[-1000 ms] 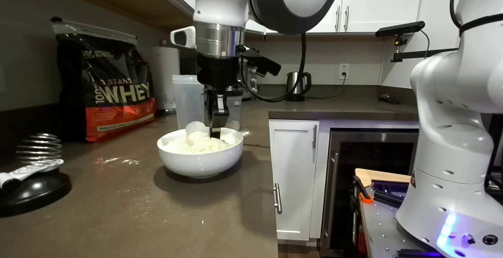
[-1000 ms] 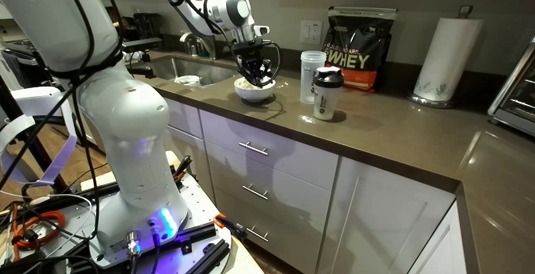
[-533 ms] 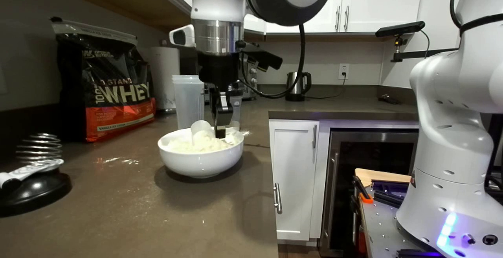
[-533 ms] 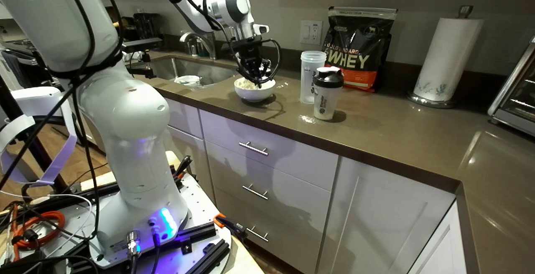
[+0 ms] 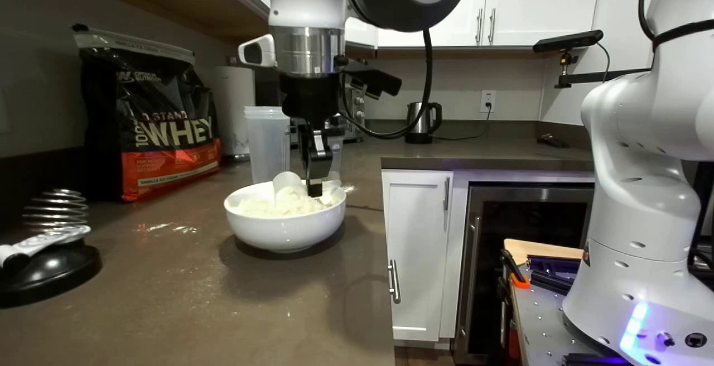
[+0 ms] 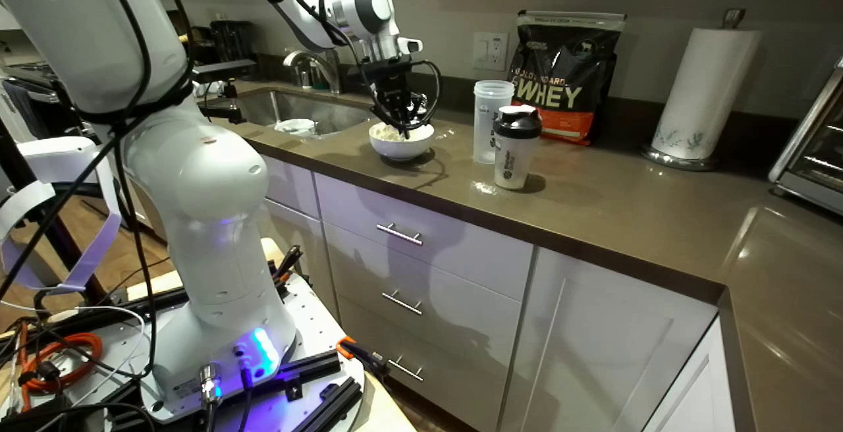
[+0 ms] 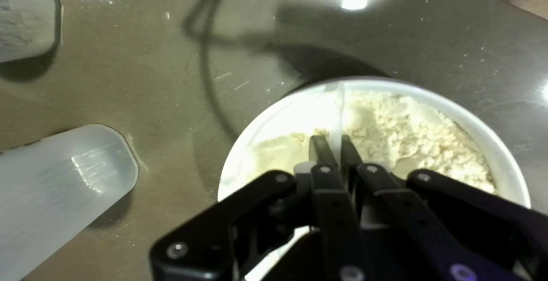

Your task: Get one scoop of the contents in the white bowl and put in the open clear cup

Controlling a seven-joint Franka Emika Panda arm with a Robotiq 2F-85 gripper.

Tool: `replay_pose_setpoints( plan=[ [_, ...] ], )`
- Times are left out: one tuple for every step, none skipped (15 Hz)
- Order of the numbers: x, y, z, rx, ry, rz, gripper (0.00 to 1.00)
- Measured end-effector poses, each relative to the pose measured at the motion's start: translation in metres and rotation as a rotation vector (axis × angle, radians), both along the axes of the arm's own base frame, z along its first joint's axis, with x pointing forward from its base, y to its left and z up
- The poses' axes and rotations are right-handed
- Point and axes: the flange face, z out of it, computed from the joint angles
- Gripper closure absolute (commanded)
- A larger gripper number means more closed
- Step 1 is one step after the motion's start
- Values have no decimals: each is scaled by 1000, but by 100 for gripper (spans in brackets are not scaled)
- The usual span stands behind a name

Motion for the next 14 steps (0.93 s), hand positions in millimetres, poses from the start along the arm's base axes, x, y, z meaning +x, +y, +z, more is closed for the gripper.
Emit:
replay_pose_setpoints(
  plan=[
    [0, 1, 0, 2, 3, 5, 98],
    [-1, 3, -1, 4, 5, 9, 98],
    [-1, 4, -1, 6, 7, 11, 98],
    [-2, 6, -1, 9, 10, 14, 98],
    [-3, 8, -2, 14, 13, 15, 98],
    [-4, 10, -2, 18, 15, 16, 98],
    [-4, 11, -2, 21, 17, 17, 98],
    [-5, 12, -2, 23, 18, 18, 98],
    [-5, 13, -2, 25, 19, 18, 98],
    [-6, 14, -2, 27, 20, 19, 98],
    [-6, 15, -2, 28, 21, 20, 98],
    [-7, 16, -2, 29, 21, 21, 98],
    [-7, 16, -2, 30, 22, 21, 98],
    [-7, 16, -2, 33, 24, 21, 98]
  ],
)
